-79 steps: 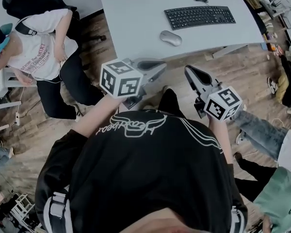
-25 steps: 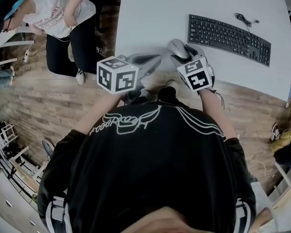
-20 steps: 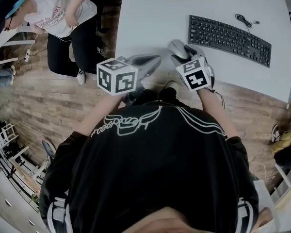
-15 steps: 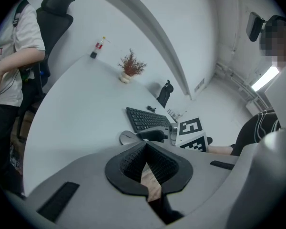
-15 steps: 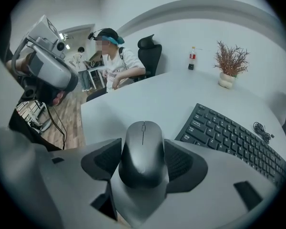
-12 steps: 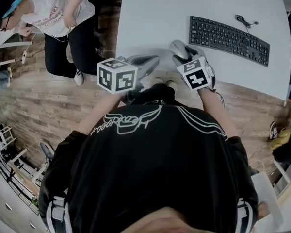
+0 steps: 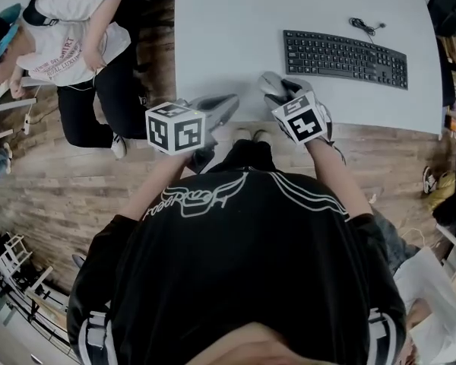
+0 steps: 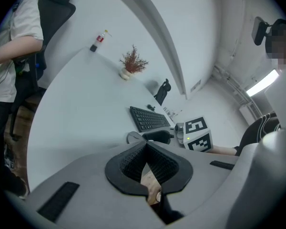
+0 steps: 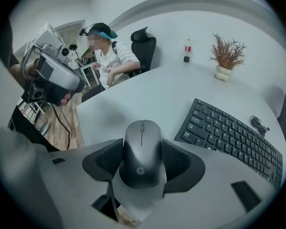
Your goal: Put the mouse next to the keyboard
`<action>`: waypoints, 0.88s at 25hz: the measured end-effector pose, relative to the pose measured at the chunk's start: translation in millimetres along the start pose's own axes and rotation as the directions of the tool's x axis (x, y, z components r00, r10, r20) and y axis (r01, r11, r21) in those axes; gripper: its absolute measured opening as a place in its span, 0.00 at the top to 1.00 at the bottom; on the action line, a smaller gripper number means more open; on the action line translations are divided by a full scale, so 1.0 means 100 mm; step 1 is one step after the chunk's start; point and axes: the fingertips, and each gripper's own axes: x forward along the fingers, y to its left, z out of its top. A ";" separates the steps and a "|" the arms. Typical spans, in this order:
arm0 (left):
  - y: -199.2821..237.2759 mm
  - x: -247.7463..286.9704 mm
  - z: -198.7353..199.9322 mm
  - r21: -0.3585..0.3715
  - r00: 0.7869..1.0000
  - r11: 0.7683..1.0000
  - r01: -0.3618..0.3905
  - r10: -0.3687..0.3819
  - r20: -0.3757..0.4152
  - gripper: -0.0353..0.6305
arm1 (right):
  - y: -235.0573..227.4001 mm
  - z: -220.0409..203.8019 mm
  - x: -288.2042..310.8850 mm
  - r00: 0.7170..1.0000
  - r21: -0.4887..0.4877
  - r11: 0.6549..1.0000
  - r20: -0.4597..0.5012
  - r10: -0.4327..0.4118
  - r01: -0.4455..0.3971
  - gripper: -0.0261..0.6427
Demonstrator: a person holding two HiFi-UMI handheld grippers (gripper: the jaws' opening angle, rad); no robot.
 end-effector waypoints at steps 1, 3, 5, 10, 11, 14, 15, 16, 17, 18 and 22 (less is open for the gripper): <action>0.02 0.01 0.01 -0.001 1.000 1.000 0.009 -0.009 -0.002 0.94 | 0.00 0.01 0.00 1.000 0.007 1.000 -0.001 -0.009 0.009 0.58; 0.06 0.00 0.04 -0.007 1.000 1.000 0.022 -0.022 -0.001 0.94 | 0.01 0.04 0.01 1.000 0.018 0.999 0.002 -0.027 0.027 0.58; 0.09 -0.03 0.04 -0.011 0.999 0.999 0.035 -0.035 0.001 0.94 | 0.04 0.06 0.02 0.999 0.030 0.999 0.008 -0.040 0.039 0.58; 0.09 0.05 0.10 0.022 0.997 0.997 0.080 -0.080 -0.012 0.94 | -0.03 0.11 -0.06 0.997 0.059 0.995 0.012 -0.081 0.081 0.58; 0.08 0.05 0.11 0.025 0.997 0.996 0.082 -0.082 -0.010 0.94 | -0.04 0.12 -0.08 0.996 0.056 0.995 0.014 -0.084 0.083 0.58; 0.05 0.07 0.17 0.043 0.995 0.995 0.095 -0.095 -0.005 0.94 | -0.07 0.17 -0.16 0.994 0.048 0.994 0.028 -0.102 0.101 0.58; 0.03 0.08 0.20 0.052 0.995 0.994 0.098 -0.098 -0.004 0.94 | -0.09 0.18 -0.19 0.993 0.053 0.993 0.035 -0.109 0.107 0.58; 0.01 0.08 0.23 0.061 0.995 0.993 0.100 -0.100 -0.003 0.94 | -0.10 0.19 -0.22 0.993 0.061 0.992 0.039 -0.113 0.111 0.58; -0.02 0.09 0.26 0.067 0.995 0.992 0.103 -0.103 -0.001 0.94 | -0.11 0.20 -0.25 0.992 0.067 0.991 0.043 -0.117 0.114 0.58; -0.05 0.09 0.28 0.072 0.994 0.992 0.106 -0.106 0.002 0.94 | -0.12 0.20 -0.27 0.992 0.066 0.991 0.047 -0.121 0.118 0.58; -0.13 0.11 0.36 0.104 0.994 0.989 0.108 -0.109 0.003 0.94 | -0.16 0.24 -0.39 0.989 0.064 0.990 0.078 -0.129 0.124 0.58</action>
